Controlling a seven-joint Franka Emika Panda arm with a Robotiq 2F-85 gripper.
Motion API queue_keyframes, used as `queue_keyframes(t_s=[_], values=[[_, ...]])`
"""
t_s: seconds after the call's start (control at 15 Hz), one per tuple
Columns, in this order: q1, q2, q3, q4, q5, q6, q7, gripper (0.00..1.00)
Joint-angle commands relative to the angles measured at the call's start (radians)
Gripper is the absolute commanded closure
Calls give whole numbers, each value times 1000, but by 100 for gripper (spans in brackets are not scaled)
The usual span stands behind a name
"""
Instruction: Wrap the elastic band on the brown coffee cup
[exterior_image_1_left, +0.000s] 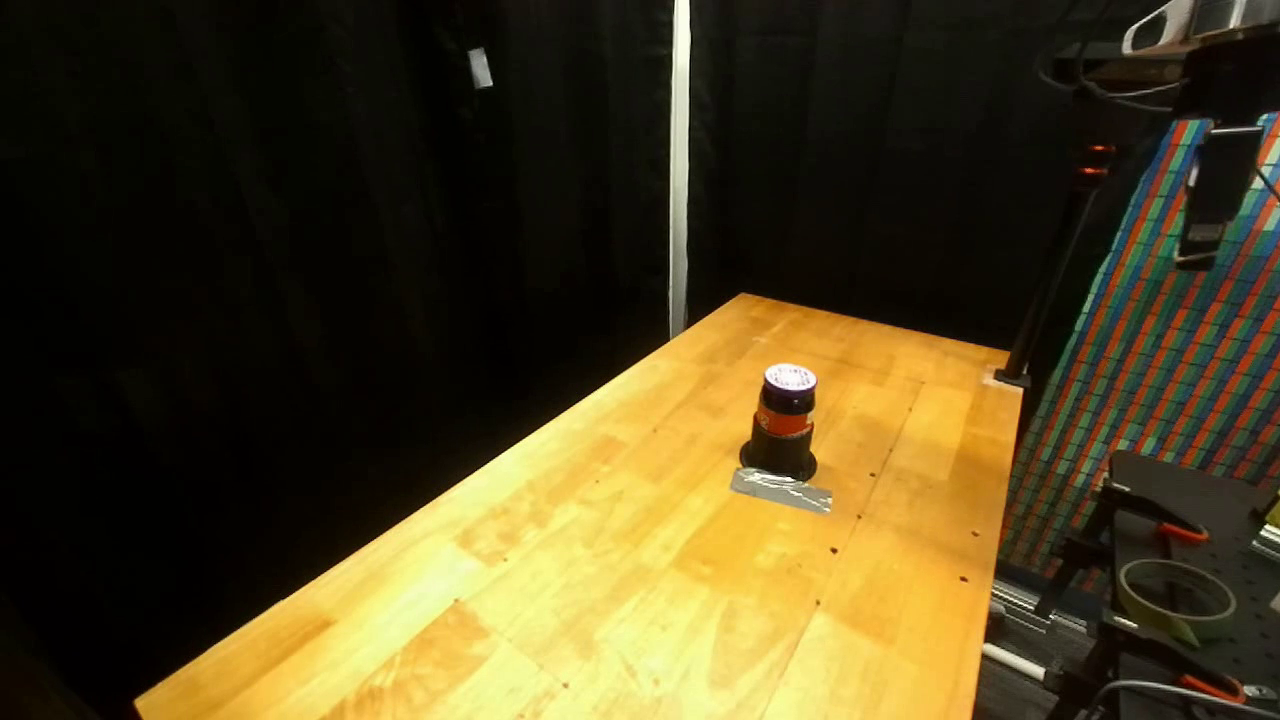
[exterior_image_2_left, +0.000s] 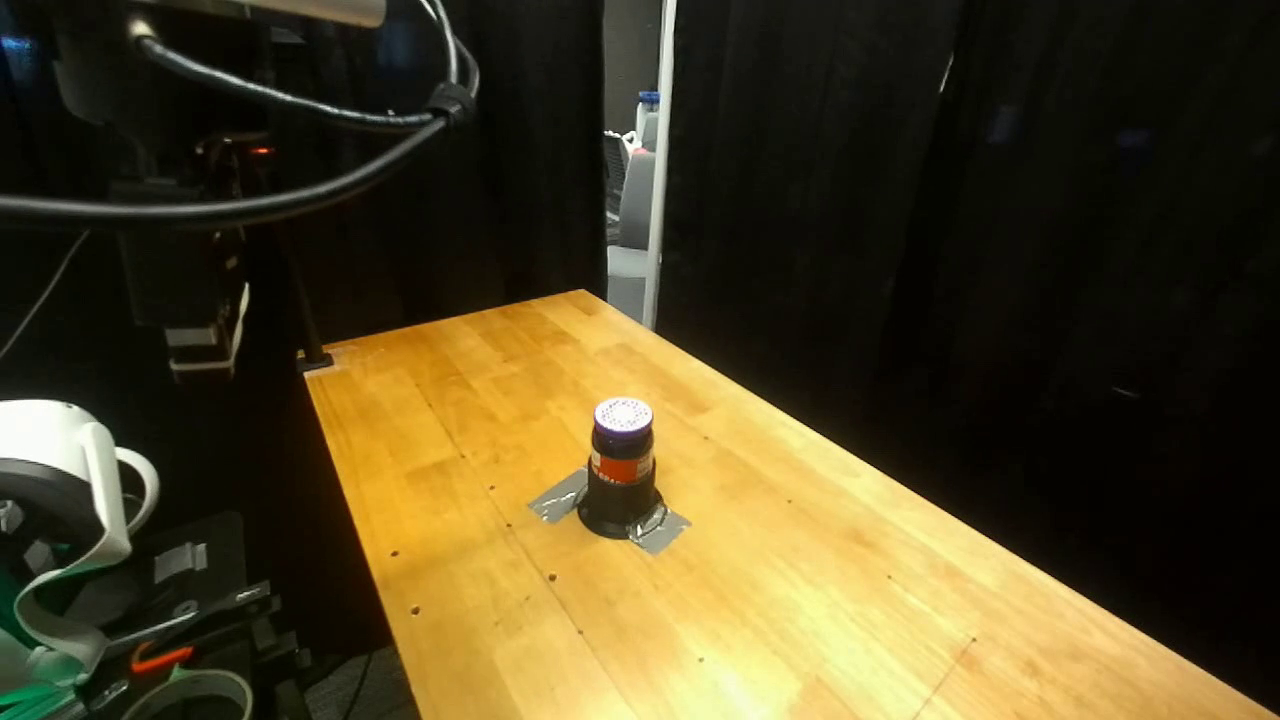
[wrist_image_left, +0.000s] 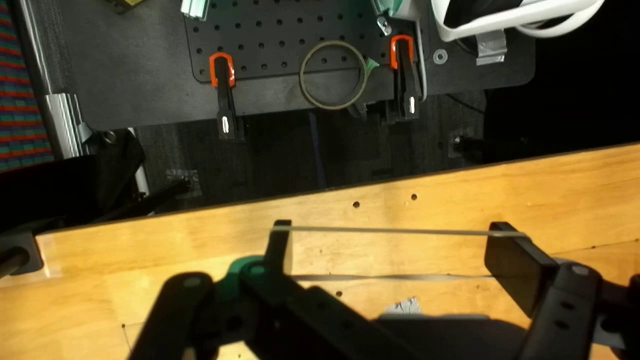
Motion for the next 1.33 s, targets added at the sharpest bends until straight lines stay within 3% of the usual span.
queue_keyframes(t_s=[0.0, 0.33, 0.67, 0.73, 0.8, 1.27], values=[[15, 188, 121, 89, 19, 188, 130, 0], [-36, 454, 273, 201, -96, 408, 304, 0], [-90, 763, 322, 399, -202, 411, 397, 0], [-92, 826, 319, 446, -215, 411, 407, 0], [-28, 888, 248, 496, -225, 407, 422, 0], [76, 1272, 96, 886, -157, 391, 417, 0]])
